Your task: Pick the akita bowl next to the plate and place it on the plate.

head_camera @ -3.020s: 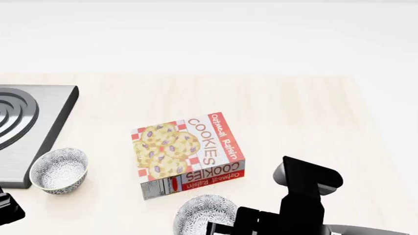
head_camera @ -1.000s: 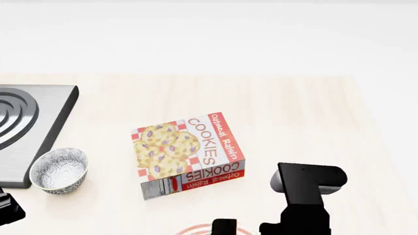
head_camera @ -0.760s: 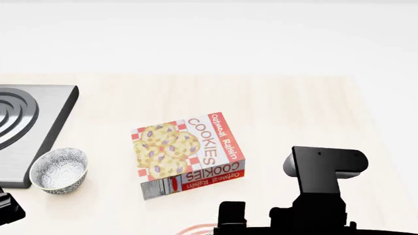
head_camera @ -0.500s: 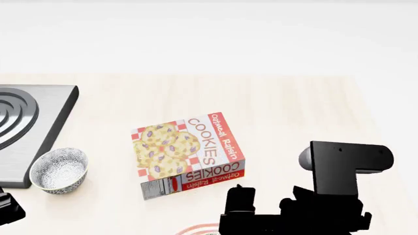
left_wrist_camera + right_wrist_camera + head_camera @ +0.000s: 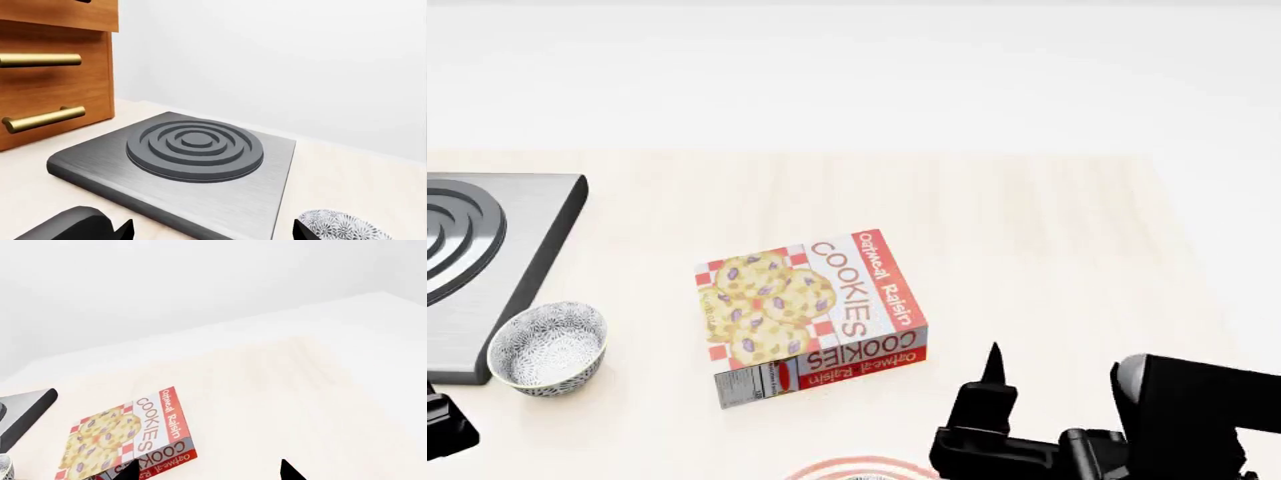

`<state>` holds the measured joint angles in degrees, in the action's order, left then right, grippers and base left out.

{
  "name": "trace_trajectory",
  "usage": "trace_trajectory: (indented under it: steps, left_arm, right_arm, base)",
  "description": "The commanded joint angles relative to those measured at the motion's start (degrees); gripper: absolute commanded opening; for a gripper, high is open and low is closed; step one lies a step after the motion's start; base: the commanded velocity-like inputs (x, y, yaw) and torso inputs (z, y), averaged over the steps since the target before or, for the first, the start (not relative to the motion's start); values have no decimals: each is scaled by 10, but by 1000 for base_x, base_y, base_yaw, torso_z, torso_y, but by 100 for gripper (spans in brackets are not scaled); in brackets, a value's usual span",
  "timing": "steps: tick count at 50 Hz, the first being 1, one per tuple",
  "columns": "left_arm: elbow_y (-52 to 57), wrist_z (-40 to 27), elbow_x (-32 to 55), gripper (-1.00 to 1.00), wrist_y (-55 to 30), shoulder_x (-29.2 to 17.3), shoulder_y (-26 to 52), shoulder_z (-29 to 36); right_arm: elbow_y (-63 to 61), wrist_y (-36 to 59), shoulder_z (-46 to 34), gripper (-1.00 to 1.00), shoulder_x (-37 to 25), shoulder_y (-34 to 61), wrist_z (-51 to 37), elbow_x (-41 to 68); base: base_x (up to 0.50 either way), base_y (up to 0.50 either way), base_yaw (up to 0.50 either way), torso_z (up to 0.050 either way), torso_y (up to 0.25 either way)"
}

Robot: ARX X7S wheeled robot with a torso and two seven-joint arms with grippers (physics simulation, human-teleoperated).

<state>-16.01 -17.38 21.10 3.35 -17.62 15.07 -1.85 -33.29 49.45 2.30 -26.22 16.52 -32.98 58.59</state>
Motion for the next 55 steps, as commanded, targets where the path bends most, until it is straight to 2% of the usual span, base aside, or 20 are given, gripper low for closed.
trace_trajectory:
  steps: [1, 22, 35, 55]
  left_arm:
    - [5, -1, 3, 100, -1, -1, -1, 1]
    - [15, 4, 15, 100, 0, -3, -8, 0]
    - [19, 3, 17, 100, 0, -5, -9, 1]
    - [22, 6, 24, 100, 2, -6, -11, 2]
  right_arm:
    - [20, -105, -18, 100, 16, -60, 55, -129]
    - [45, -167, -3, 100, 19, -94, 62, -170]
    - [-5, -166, 52, 100, 7, -121, 48, -118]
    - [-55, -154, 90, 100, -15, -139, 16, -88]
  base:
    - [0, 0, 0, 0, 0]
    - [0, 0, 0, 0, 0]
    - [0, 0, 0, 0, 0]
    - [0, 0, 0, 0, 0]
